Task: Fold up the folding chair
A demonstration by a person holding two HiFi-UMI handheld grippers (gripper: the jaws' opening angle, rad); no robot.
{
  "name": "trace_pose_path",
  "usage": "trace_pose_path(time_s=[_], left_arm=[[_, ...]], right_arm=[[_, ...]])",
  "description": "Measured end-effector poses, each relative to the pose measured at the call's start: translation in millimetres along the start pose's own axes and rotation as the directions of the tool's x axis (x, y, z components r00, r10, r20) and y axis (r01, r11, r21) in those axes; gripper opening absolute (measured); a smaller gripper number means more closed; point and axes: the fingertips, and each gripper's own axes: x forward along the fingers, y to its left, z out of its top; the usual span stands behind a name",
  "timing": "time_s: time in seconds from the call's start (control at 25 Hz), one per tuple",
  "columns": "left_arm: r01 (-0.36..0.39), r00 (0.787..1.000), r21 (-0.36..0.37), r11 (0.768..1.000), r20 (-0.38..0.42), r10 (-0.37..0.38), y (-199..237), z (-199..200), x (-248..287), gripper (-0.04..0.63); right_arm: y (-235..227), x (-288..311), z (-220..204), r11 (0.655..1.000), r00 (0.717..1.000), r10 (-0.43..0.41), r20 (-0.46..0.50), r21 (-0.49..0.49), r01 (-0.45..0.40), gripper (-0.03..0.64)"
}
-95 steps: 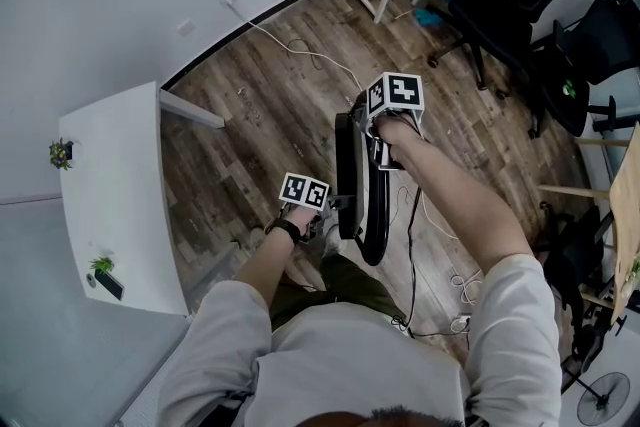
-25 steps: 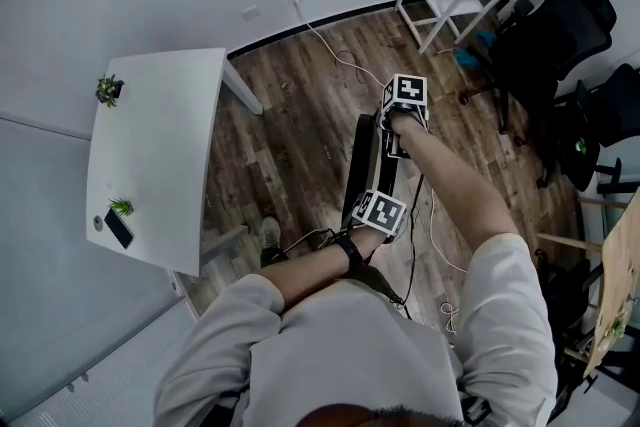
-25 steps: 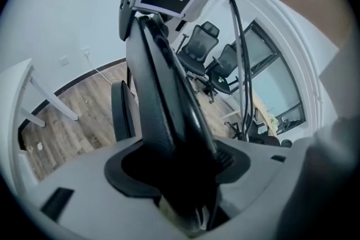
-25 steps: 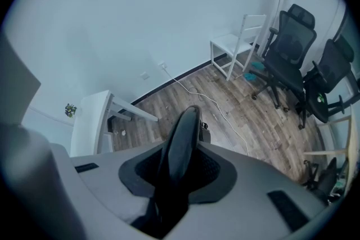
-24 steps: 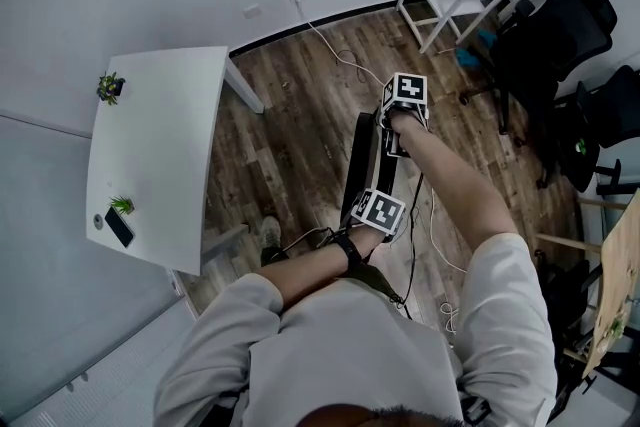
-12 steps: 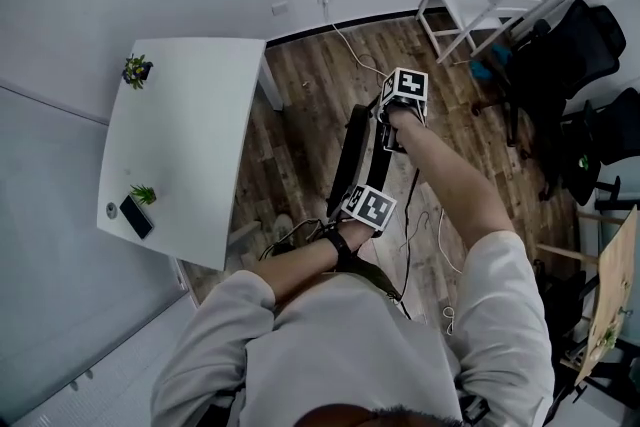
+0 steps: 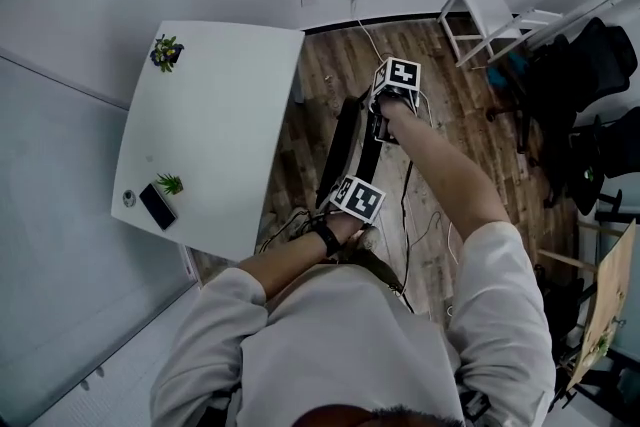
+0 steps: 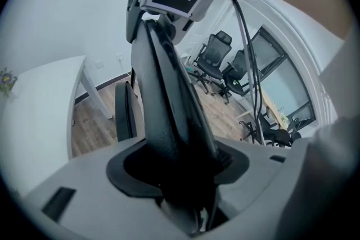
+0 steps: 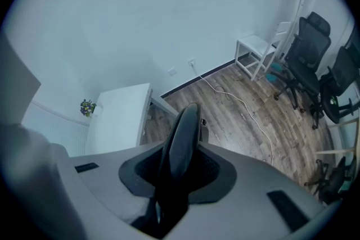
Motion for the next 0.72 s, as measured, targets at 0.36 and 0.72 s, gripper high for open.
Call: trace_pose_path(time_s=[0.36, 0.72], left_arm=[[-0.015, 1.000, -0.060, 0.998, 0.009, 0.015, 69.1, -22.7, -39.5, 0.236], [-0.021, 1.000, -0.085, 0.996, 0.011, 0.022, 118.0, -38.1, -63.8, 0.233]], right_arm=[[88.0, 28.3, 0.5, 0.999, 1.000, 0.003, -0.025, -0.048, -0.004, 0.106], [143.8, 50.2, 0.3, 0.998, 0.999, 0.000, -0.043, -0.066, -0.003, 0.107]])
